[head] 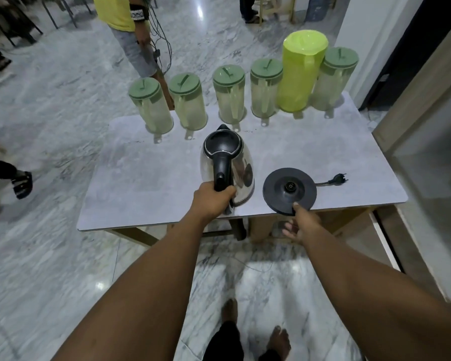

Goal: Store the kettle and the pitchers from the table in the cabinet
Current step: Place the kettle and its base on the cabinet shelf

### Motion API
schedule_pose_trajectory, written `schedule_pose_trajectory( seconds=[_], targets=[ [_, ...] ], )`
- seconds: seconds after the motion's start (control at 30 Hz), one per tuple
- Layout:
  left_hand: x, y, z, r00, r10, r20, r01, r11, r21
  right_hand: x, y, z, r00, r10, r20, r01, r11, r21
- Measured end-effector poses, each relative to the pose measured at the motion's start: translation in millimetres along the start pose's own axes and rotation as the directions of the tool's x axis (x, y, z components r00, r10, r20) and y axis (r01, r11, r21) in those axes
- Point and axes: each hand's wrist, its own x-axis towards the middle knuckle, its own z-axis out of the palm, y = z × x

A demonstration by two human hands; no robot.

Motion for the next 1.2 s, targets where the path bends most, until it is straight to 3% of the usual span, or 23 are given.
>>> schedule_pose_trajectory(
  seconds=[0.4, 0.67, 0.83, 0.97, 1.2],
  targets=[
    [7.6, -6.0, -2.3, 0.994, 0.07, 0.088, -0.07, 0.998, 0.002, -14.1, 1.1, 10.8, 0.997, -0.082, 0.01, 0.069, 0.894, 0.443],
    [-16.6, 34.3, -3.0, 0.953, 0.217, 0.213, -0.212, 0.976, -0.046, -74.3, 9.2, -47.2, 0.972, -0.203, -0.12, 0.235, 0.863, 0.447],
    [-62.0, 70.3, 17.4, 0.861, 0.309, 0.404, -0.291, 0.951, -0.107, -131.0, 21.1, -121.3, 0.909, -0.298, -0.291, 0.398, 0.824, 0.403],
    [-117.4, 91.6, 45.4, 0.74, 0.438, 0.511, -0.458, 0.884, -0.094, -185.5, 49.1, -192.4, 0.839, -0.335, -0.429, 0.491, 0.807, 0.329],
    [-251.9, 85.1, 82.0, 0.542, 0.495, 0.68, -0.584, 0.803, -0.119, -304.2, 154.2, -296.3, 0.744, -0.386, -0.545, 0.574, 0.787, 0.226]
  ],
)
